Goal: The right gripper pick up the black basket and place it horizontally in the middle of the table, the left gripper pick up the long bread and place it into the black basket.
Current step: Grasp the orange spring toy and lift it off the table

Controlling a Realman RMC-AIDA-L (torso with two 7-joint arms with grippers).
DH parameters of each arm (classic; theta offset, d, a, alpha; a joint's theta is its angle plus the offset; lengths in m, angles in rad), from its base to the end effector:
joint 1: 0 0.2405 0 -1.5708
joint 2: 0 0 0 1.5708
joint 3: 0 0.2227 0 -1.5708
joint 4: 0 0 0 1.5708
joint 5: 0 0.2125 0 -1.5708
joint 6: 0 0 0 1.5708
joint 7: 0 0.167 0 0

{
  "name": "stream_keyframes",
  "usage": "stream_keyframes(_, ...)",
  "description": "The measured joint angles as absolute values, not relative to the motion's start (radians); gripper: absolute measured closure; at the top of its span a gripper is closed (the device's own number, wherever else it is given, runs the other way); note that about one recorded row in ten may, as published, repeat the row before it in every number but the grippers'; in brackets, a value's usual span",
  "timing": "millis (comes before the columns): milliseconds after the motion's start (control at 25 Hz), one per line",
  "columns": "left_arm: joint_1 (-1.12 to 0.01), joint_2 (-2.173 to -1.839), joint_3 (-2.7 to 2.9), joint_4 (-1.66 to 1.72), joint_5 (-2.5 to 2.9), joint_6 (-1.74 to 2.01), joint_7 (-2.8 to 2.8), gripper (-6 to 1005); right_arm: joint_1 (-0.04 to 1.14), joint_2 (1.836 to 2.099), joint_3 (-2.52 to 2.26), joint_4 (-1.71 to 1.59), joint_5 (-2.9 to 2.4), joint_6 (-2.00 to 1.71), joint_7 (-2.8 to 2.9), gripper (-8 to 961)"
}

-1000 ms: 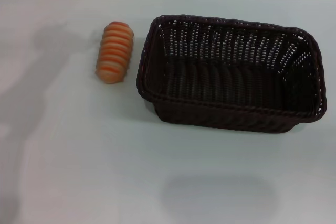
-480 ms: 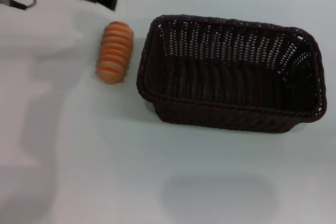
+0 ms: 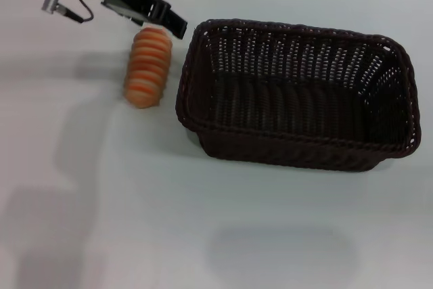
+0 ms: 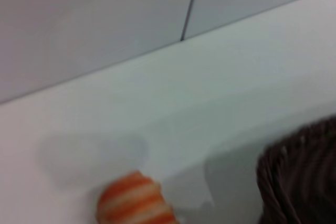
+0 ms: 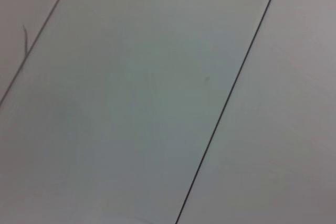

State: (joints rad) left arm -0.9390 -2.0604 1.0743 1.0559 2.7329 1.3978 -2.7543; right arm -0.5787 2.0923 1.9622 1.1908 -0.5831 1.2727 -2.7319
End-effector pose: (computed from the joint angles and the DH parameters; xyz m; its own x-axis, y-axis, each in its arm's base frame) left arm -0.1271 0.4283 0.0244 0.6208 0.7793 0.0854 0.6864 -0.4878 -0.5393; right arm 0.3210 0.1531 0.1691 0.9346 0.1904 -0.3003 -0.3102 0.0236 -0.9504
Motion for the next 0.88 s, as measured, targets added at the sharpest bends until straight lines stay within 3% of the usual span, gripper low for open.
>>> stream_keyframes(880,-0.974,-2.065,1.108,0.896,2.882,1.187,-2.849,211,-0.588,2.092,1.947,1.229,-0.597,1.291,-2.712,415)
